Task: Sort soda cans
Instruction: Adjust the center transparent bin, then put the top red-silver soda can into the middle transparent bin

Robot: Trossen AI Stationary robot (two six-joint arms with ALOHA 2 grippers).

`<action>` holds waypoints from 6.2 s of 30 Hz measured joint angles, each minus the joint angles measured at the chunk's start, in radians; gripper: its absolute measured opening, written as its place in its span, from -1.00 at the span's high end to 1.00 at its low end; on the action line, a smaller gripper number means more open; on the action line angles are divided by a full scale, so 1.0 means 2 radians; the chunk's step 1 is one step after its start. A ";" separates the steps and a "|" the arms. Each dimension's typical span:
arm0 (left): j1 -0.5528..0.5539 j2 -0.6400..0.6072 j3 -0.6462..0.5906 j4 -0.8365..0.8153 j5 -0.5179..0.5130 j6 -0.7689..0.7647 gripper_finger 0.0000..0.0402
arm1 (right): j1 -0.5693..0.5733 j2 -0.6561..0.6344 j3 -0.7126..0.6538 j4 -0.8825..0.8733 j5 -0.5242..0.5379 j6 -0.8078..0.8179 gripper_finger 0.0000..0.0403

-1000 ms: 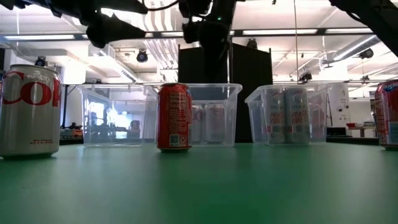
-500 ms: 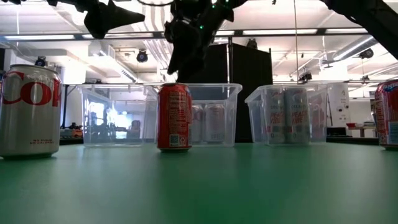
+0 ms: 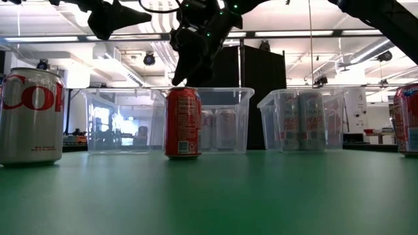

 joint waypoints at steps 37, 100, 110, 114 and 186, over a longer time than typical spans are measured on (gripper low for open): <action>0.000 0.000 -0.001 -0.011 0.000 -0.002 -0.55 | -0.001 -0.008 0.002 -0.246 0.073 0.025 -0.94; -0.017 0.003 0.269 -0.719 0.180 -0.237 -0.88 | 0.278 -0.257 -0.347 0.117 0.281 0.176 -0.94; -0.073 0.003 0.227 -0.736 0.179 -0.267 -0.88 | 0.342 -0.257 -0.351 0.114 0.282 0.261 -0.94; -0.078 0.003 0.200 -0.707 0.178 -0.258 -0.88 | 0.375 -0.257 -0.351 0.114 0.303 0.302 -0.94; 0.132 0.564 0.617 -0.522 0.259 0.006 -0.39 | 0.431 -0.303 -0.467 -0.021 0.278 0.519 -0.94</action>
